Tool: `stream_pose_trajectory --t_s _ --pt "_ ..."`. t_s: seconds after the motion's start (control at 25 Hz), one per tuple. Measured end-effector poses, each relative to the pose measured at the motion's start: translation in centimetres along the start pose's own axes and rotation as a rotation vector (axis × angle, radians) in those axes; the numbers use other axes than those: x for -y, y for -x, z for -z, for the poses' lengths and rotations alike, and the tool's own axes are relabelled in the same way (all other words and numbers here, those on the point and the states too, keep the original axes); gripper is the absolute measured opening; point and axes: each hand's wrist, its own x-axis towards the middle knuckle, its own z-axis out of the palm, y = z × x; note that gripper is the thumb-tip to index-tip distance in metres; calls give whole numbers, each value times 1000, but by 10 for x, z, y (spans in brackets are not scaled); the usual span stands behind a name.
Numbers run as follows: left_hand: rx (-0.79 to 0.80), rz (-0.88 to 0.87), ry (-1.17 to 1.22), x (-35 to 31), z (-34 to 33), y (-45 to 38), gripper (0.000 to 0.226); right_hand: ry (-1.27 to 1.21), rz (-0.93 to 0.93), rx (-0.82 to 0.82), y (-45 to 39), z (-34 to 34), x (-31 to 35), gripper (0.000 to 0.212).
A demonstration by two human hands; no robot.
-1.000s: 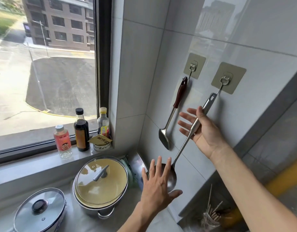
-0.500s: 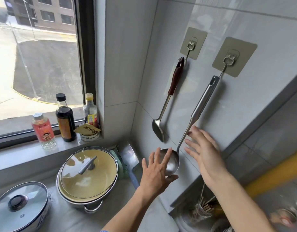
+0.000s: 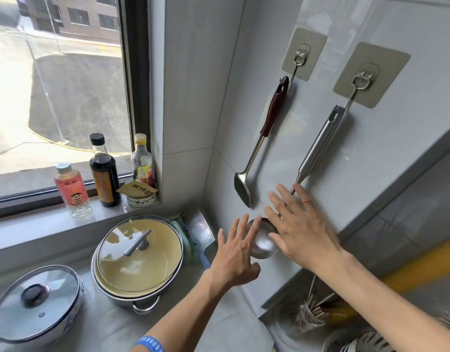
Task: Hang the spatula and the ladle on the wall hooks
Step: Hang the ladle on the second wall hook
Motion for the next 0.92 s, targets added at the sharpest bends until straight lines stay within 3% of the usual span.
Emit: stream_pose_trajectory --t_s 0.08,0.24,0.44,0.6,0.92 --pt "-58 18 20 10 18 0 101 115 -5 74 2 -7 -3 67" --pt "-224 32 168 21 55 -19 91 230 -20 49 4 -14 3 73" --pt "-127 -12 289 6 70 -53 72 214 -45 68 3 -13 3 75" --pt "-104 -21 252 3 66 -62 74 186 -24 138 3 -11 2 75" --pt "-104 -33 226 5 69 -62 74 248 -29 109 6 -17 4 79"
